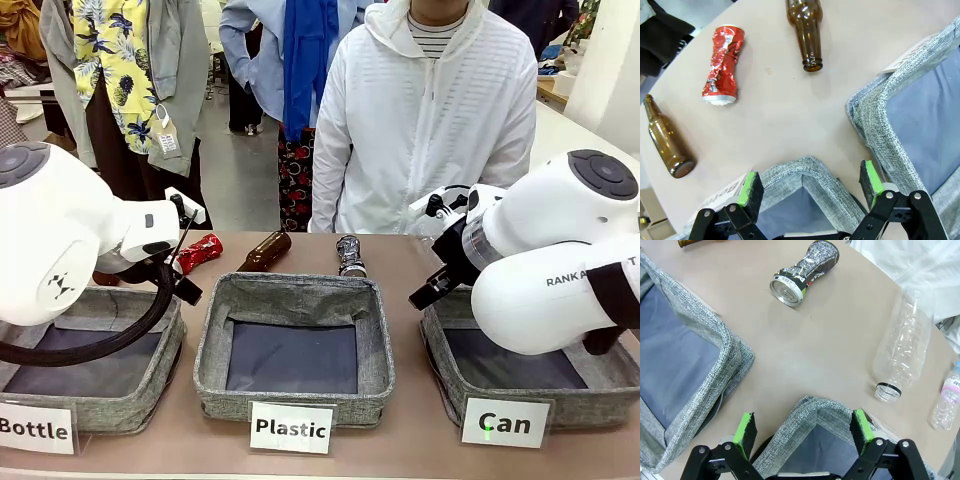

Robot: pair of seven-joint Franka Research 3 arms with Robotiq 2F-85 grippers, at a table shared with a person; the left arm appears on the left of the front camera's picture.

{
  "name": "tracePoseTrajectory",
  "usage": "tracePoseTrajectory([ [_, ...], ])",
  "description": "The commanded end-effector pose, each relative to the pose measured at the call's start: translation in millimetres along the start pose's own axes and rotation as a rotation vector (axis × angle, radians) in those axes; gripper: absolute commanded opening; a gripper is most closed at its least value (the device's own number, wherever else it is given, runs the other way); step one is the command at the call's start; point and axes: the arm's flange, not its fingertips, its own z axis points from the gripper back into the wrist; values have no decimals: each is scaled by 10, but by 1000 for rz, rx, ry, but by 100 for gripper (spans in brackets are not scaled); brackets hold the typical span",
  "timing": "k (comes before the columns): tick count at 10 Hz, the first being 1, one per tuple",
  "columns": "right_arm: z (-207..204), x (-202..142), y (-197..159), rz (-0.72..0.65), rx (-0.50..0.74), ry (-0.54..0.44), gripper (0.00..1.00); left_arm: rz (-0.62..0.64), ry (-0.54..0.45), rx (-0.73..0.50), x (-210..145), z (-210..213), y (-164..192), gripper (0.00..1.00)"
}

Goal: Sort the can waste into the basket.
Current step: Pick up the can waste from the table and place it in the right Fabric basket.

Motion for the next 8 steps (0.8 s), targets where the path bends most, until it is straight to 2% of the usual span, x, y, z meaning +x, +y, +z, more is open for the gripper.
tracePoseTrajectory([
  [1,0,0,-1,-1,0,0,100,0,0,0,0,0,0,100],
  [3,0,0,0,0,0,0,100,0,0,0,0,0,0,100],
  [4,235,64,-20,42,51,-15,100,0,0,0,0,0,0,100],
  [5,576,137,-39,30,94,-16,100,-38,-4,-19,16,306,-12,100],
  [6,972,208,-81,-68,109,-25,100,-40,-31,-158,70,700,-89,100],
  [7,1373,231,-163,-206,207,-43,100,-95,6,-383,65,1093,-110,100],
  [8,1744,158,-326,-299,358,-72,100,-53,-16,-487,9,1468,-59,100],
])
